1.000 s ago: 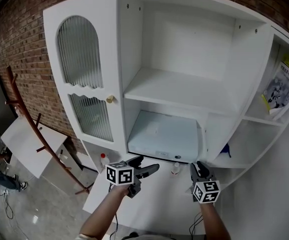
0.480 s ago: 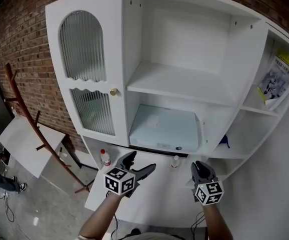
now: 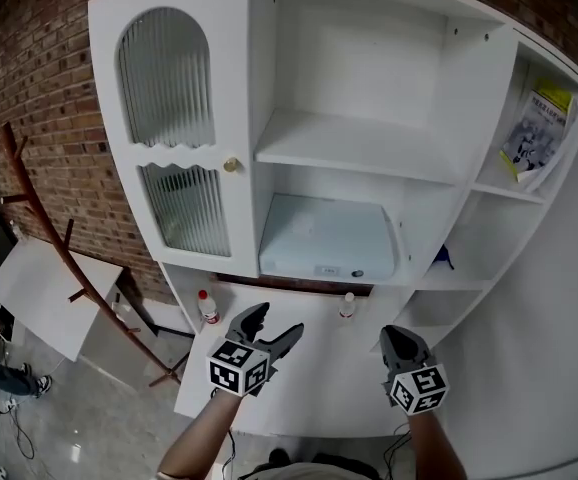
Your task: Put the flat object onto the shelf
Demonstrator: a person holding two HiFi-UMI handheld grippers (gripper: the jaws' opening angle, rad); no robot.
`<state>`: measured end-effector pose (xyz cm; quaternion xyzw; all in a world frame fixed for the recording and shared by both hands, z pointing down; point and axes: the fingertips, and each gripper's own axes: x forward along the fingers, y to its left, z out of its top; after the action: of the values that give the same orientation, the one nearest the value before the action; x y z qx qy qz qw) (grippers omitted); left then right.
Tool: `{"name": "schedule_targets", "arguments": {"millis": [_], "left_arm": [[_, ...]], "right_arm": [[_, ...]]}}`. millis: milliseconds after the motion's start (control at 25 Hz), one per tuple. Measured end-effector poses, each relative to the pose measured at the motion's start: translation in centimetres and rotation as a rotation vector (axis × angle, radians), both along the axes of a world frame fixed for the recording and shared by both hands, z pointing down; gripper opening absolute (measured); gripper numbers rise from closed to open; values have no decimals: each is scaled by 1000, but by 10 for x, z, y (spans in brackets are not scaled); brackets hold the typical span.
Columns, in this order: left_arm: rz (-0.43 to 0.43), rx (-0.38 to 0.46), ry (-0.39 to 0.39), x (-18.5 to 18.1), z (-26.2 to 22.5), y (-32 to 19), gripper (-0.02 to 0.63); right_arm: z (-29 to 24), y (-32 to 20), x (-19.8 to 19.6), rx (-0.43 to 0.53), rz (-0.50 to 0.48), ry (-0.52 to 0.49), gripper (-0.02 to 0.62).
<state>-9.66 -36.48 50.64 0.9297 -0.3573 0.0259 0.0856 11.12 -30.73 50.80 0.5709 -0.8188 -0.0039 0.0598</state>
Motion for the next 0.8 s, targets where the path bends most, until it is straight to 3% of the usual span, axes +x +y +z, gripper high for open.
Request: {"name": "schedule_targets", "arguments": {"millis": [200,560,800], "left_arm": [[-14,27,-15,-14,4,14,266],[-120,52,-25,-37,20,45,117],[-185,28,1,-42,23,59,58]], "right_arm": [[2,22,-8,6,5,19,41],[10,58,13,8,41,-8,41],[17,69,40,-14,86,-71,41]]}}
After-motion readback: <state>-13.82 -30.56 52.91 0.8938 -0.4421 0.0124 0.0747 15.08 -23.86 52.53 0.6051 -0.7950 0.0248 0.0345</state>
